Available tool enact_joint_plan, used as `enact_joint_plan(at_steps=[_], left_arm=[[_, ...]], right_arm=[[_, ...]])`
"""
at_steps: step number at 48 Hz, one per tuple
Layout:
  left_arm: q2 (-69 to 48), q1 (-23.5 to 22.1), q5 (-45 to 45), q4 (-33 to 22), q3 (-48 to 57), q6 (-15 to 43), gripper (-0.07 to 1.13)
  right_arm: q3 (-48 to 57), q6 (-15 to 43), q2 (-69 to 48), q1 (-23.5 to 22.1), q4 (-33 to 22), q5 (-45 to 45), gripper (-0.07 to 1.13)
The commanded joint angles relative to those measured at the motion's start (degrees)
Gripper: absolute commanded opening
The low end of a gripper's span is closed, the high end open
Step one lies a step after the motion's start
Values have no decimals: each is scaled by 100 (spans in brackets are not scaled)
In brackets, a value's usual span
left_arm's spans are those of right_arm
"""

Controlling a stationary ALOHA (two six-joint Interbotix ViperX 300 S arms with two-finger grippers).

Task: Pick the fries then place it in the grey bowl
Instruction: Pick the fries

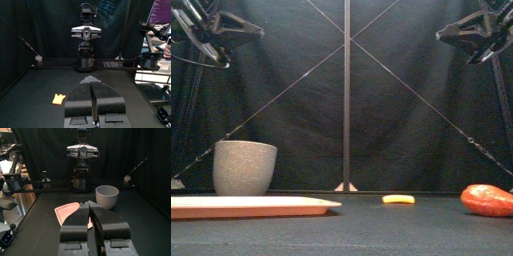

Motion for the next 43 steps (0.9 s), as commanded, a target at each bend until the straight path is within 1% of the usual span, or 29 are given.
enact_joint_plan(at_steps=[1, 7, 14, 19, 23, 26, 32, 35, 36, 37, 38, 40, 43], left_arm=[[79, 35, -44, -70, -132, 9, -5], [79, 79, -44, -79, -149, 26, -2], [88, 193, -44, -70, -158, 26, -2], [88, 229, -44, -70, -167, 26, -2], [88, 229, -44, -70, -176, 35, -2], [88, 246, -44, -70, -167, 35, -2], [97, 308, -44, -62, -141, 35, -2], [97, 316, -44, -62, -132, 35, -2], [97, 316, -44, -70, -132, 35, -2], [97, 325, -44, -62, -132, 35, -2], [97, 325, -44, -62, -132, 35, -2], [97, 325, -44, -62, -132, 35, -2], [97, 334, -53, -62, -123, 35, -2]], right_arm=[[-26, 9, 237, -246, 26, 0, -3], [-193, 26, 817, -773, 97, 0, 2], [-519, 26, 1564, -1380, 334, 9, 6], [-756, 18, 2065, -1687, 422, 105, 14], [-976, 26, 2470, -1881, 457, 316, 28], [-1116, 26, 2733, -1969, 475, 439, 40], [-1345, 26, 3199, -2030, 527, 483, 74], [-1450, 26, 3410, -2074, 624, 483, 90], [-1503, 26, 3524, -2101, 694, 483, 98], [-1529, 26, 3586, -2118, 747, 483, 102], [-1564, 18, 3656, -2127, 800, 483, 106], [-1635, 18, 3806, -2153, 853, 510, 109], [-1740, 0, 4008, -2197, 870, 536, 108]])
